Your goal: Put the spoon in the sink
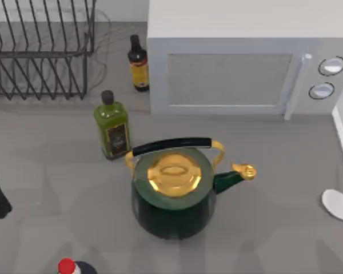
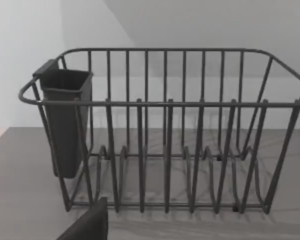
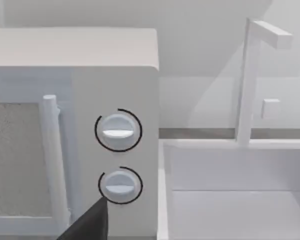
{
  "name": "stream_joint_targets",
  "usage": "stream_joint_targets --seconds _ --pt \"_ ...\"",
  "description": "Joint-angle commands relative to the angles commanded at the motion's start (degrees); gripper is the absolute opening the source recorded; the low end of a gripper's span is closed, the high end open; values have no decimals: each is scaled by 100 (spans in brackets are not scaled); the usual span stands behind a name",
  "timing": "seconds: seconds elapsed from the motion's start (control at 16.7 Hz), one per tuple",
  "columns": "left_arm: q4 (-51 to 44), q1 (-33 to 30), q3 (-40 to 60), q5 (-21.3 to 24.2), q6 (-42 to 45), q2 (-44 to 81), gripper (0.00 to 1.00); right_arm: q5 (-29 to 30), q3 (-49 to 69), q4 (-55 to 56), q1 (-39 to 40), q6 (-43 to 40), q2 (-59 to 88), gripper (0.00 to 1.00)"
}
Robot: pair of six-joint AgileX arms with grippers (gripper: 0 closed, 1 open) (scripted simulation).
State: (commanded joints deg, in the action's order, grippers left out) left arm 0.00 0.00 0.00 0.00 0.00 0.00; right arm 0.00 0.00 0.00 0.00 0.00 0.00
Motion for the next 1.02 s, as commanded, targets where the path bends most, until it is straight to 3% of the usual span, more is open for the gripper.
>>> stream_joint_targets --seconds 0.42,1.02 --pt "0 0 0 0 0 0 100 18 751 -844 -43 -721 935 100" --pt "0 0 0 0 0 0 100 12 3585 -4452 -159 -3560 5821 100"
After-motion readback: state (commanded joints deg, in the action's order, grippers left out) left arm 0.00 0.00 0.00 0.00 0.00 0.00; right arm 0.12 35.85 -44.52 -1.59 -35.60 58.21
